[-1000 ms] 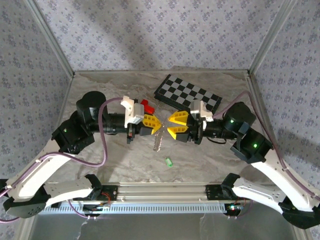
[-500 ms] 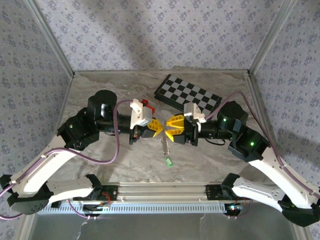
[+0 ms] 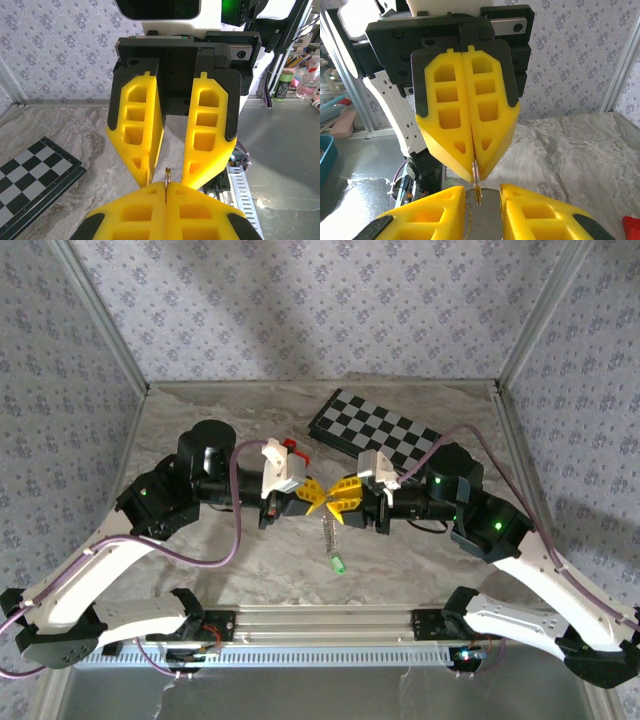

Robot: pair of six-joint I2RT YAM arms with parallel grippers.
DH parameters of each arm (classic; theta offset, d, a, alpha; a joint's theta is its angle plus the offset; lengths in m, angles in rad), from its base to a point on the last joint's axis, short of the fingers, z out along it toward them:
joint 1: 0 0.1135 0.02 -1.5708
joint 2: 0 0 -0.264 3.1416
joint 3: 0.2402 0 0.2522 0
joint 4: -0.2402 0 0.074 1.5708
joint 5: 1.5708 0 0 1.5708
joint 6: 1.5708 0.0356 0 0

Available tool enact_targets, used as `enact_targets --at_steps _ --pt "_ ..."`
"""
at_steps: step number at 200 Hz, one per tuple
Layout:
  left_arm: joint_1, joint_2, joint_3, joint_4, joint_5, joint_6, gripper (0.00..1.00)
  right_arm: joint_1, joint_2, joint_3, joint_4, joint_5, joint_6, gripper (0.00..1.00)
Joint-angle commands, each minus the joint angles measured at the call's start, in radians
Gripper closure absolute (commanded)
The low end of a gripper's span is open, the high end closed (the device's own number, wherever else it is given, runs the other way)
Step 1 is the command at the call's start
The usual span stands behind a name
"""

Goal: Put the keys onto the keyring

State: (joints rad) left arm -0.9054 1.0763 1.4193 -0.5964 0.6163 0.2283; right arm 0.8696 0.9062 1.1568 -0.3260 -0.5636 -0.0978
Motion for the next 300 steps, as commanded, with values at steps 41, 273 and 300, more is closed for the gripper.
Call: enact_targets --at_steps 41,273,300 --pt "-0.007 0.004 0.038 0.006 0.028 0.02 1.0 0.011 0.0 0.026 0.013 0.025 -0.015 0.83" --pt "-0.001 -0.158 -0.225 0.595 0.095 -0.361 0.75 -0.021 -0.073 -0.157 0.605 -0.114 0.294 1.0" --pt "-0.007 -0.15 -0.221 0.618 0.105 -0.373 0.75 -0.021 -0.069 -0.161 0.629 -0.118 0.306 1.0"
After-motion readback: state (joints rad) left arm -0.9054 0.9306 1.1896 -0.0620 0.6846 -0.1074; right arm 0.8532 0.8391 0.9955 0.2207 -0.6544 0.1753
